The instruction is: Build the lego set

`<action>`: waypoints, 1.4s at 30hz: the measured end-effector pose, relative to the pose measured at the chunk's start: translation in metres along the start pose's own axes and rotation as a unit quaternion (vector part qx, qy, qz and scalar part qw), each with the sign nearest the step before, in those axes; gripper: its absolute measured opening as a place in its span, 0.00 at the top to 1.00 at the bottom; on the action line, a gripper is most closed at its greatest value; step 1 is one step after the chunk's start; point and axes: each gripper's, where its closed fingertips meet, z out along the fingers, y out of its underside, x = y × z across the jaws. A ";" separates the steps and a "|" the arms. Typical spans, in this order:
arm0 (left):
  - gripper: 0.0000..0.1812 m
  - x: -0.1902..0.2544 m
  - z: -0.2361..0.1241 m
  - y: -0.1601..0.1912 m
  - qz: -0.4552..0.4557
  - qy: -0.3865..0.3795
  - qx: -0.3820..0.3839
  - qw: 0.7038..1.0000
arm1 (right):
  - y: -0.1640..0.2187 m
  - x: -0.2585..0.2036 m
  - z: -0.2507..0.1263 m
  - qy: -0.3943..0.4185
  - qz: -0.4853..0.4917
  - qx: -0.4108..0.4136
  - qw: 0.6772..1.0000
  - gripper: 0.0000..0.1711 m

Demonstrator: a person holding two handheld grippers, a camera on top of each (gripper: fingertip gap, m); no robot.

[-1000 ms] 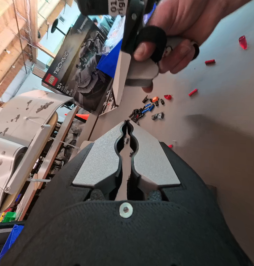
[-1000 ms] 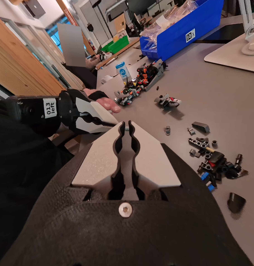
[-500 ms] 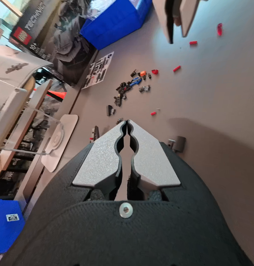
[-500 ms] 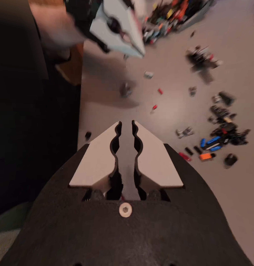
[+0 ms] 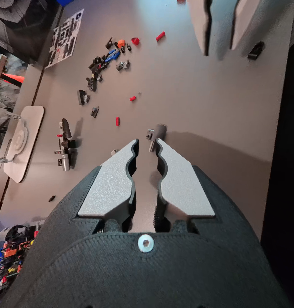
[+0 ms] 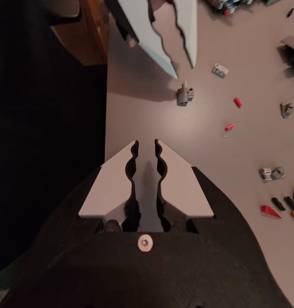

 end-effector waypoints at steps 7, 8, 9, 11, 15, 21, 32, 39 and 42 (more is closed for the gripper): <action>0.99 0.004 0.017 0.016 0.027 0.006 -0.040 0.999 | -0.014 0.019 0.014 0.026 0.016 0.003 1.000 0.89; 1.00 0.004 0.019 0.017 0.036 0.003 -0.042 0.998 | -0.017 0.024 0.015 0.031 0.021 0.006 0.999 0.88; 1.00 0.004 0.019 0.016 0.044 0.000 -0.037 0.998 | -0.020 0.027 0.017 0.030 0.030 0.011 0.999 0.88; 1.00 0.005 0.020 0.014 0.050 0.004 -0.031 0.998 | -0.028 0.034 0.021 0.024 0.058 0.023 0.998 0.86; 1.00 0.004 0.021 0.013 0.078 -0.011 -0.019 0.997 | -0.029 0.053 0.037 0.031 0.077 0.008 0.997 0.80; 1.00 0.005 0.021 0.010 0.149 -0.053 0.004 0.987 | -0.030 0.067 0.064 0.023 0.096 -0.024 0.995 0.82; 1.00 0.004 0.016 0.008 0.146 -0.074 0.041 0.986 | -0.036 0.072 0.068 0.029 0.078 -0.011 0.997 0.96; 0.99 -0.012 0.014 0.010 0.088 -0.095 0.036 0.991 | -0.036 0.067 0.068 0.060 0.023 -0.019 0.998 0.96; 0.95 -0.013 0.021 0.018 0.048 -0.072 0.013 0.996 | -0.036 0.065 0.067 0.074 0.004 -0.018 0.997 0.96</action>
